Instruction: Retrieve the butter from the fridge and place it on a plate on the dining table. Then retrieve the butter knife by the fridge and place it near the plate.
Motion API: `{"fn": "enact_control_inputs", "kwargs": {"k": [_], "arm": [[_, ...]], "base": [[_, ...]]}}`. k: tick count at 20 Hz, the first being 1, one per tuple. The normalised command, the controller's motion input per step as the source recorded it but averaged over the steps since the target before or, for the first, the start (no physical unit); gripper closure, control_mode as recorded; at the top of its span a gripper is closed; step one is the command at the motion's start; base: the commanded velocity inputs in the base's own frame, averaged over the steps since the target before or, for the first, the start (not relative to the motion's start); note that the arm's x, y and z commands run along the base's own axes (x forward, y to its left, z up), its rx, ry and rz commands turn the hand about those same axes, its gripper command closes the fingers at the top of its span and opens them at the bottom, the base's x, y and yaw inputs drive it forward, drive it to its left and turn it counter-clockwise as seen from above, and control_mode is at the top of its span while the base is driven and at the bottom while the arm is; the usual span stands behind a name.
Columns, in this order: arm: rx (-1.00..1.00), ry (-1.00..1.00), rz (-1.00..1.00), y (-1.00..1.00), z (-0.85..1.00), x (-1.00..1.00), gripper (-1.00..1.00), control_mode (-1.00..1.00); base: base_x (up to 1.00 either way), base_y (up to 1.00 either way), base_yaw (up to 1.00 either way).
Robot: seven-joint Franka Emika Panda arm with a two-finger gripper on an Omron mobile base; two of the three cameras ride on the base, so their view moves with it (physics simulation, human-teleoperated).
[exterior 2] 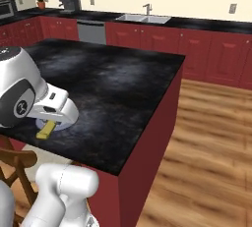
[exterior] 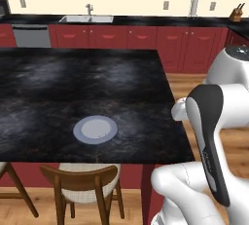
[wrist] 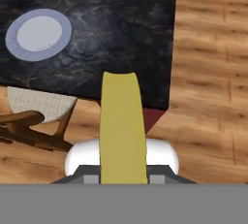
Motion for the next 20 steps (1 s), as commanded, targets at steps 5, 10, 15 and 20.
{"fn": "enact_control_inputs", "kwargs": {"k": [5,10,15,20], "arm": [[0.0,0.0,0.02,0.08,0.0,0.0,1.0,-1.0],[-0.02,-0.06,0.38,0.8,0.15,0.49,1.0,-1.0],[-0.06,-0.03,0.39,0.88,0.01,0.98,1.0,-1.0],[-0.07,-0.01,0.16,0.68,-0.2,0.97,1.0,-1.0]], "base": [[0.0,0.25,0.07],[0.0,0.0,0.0],[0.0,0.0,0.0],[0.0,0.0,0.0]]}}
